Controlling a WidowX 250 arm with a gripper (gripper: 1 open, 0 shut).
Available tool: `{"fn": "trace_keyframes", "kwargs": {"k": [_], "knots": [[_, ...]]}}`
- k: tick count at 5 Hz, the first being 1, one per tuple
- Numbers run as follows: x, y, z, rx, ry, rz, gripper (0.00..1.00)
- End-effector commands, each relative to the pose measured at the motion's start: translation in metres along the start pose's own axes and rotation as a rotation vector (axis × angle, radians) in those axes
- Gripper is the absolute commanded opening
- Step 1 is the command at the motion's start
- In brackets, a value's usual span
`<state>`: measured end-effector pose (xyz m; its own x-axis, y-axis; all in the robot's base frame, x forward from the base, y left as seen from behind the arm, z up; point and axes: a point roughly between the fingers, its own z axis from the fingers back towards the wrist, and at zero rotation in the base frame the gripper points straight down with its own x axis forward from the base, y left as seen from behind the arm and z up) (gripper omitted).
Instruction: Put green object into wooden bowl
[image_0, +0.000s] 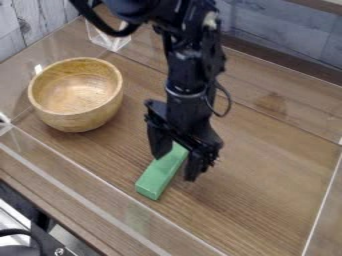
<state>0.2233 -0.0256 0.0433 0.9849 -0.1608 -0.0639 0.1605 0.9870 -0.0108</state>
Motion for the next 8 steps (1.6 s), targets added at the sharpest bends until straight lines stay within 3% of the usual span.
{"fn": "trace_keyframes", "kwargs": {"k": [1, 3, 5, 7, 8], "knots": [[0.007, -0.005, -0.003, -0.005, -0.042, 0.028, 1.0], [0.007, -0.007, -0.001, -0.012, -0.063, 0.009, 1.0], [0.011, 0.013, 0.01, -0.023, -0.081, 0.105, 1.0], [0.009, 0.015, -0.018, -0.029, -0.088, 0.09, 1.0], [0.017, 0.02, -0.026, -0.03, -0.086, 0.068, 1.0]]}}
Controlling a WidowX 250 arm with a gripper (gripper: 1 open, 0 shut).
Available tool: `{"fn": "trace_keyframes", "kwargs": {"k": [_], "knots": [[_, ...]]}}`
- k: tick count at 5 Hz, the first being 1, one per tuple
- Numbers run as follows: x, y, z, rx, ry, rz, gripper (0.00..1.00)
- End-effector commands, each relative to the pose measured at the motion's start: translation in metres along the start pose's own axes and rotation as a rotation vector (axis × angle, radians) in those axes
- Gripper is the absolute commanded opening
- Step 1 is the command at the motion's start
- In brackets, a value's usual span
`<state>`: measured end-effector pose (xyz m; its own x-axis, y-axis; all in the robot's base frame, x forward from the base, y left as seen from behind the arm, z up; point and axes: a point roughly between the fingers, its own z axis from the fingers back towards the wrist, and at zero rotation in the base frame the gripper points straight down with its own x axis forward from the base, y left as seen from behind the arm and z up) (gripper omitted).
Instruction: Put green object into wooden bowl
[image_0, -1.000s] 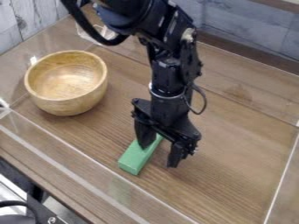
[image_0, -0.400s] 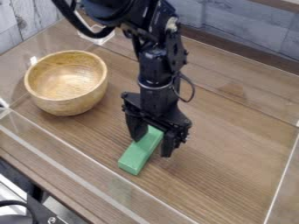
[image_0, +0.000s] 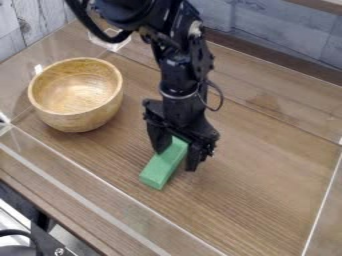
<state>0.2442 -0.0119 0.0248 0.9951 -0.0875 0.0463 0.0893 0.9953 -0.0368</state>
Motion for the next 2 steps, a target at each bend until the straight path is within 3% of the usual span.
{"fn": "trace_keyframes", "kwargs": {"k": [1, 2], "knots": [[0.0035, 0.0083, -0.0144, -0.001, 0.035, -0.021, 1.0], [0.001, 0.0116, -0.0178, 0.001, 0.048, -0.011, 1.0]]}}
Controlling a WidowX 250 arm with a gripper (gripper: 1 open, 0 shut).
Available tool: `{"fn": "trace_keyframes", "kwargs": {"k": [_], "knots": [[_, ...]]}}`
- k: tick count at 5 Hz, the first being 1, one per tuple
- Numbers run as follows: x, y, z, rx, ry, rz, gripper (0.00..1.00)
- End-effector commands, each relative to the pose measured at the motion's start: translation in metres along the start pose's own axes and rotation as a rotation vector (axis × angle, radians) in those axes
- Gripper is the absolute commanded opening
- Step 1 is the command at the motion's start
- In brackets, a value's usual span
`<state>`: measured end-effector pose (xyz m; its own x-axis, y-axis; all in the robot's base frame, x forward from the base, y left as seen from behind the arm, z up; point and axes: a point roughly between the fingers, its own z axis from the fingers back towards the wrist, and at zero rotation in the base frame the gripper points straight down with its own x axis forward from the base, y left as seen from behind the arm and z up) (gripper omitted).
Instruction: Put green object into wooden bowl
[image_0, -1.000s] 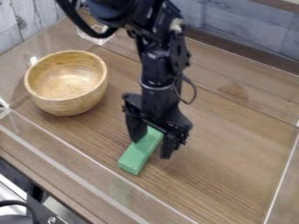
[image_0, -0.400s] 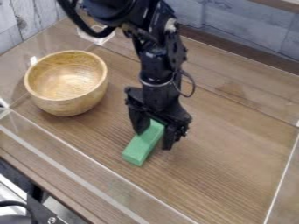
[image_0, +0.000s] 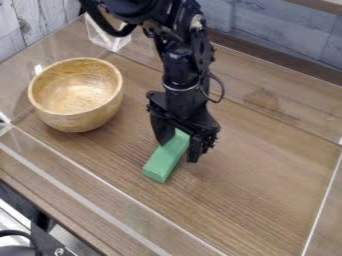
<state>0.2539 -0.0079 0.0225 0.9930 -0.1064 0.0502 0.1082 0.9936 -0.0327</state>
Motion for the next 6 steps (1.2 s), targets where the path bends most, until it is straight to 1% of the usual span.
{"fn": "trace_keyframes", "kwargs": {"k": [1, 2, 3, 4, 5, 6], "knots": [[-0.012, 0.009, -0.018, -0.001, 0.068, 0.018, 1.0], [-0.008, 0.01, -0.02, 0.0, 0.084, 0.006, 1.0], [-0.005, 0.006, -0.009, -0.005, 0.085, -0.005, 0.0], [0.0, -0.009, -0.001, -0.016, 0.089, 0.015, 0.0], [-0.005, -0.009, 0.028, -0.028, 0.082, 0.024, 0.0], [-0.006, -0.003, 0.067, -0.036, 0.055, 0.049, 0.0]]}}
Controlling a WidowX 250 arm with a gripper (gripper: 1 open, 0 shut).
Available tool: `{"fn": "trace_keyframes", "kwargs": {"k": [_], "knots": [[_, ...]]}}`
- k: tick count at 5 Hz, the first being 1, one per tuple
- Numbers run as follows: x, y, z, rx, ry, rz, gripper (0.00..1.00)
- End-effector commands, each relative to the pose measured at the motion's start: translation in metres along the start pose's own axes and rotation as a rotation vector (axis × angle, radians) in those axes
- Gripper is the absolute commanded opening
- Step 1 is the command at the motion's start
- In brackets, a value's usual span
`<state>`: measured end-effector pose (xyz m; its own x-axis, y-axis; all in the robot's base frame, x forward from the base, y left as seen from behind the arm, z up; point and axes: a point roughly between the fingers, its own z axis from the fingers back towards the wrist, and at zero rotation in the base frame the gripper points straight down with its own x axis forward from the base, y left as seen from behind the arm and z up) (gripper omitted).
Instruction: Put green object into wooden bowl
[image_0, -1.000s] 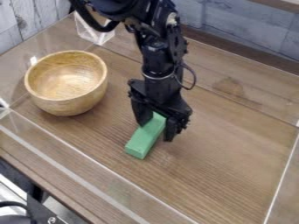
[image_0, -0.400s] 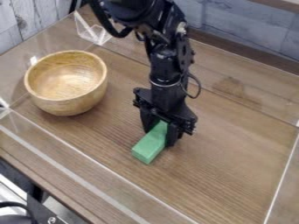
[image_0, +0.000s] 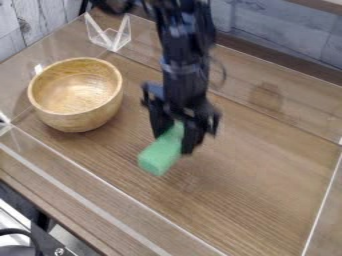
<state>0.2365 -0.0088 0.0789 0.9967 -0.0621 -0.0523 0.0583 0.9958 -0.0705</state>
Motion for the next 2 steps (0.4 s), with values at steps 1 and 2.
{"fn": "trace_keyframes", "kwargs": {"k": [1, 2], "knots": [[0.004, 0.026, 0.051, 0.002, -0.076, 0.056, 0.0], [0.008, 0.071, 0.064, 0.009, -0.088, 0.079, 0.0]]}}
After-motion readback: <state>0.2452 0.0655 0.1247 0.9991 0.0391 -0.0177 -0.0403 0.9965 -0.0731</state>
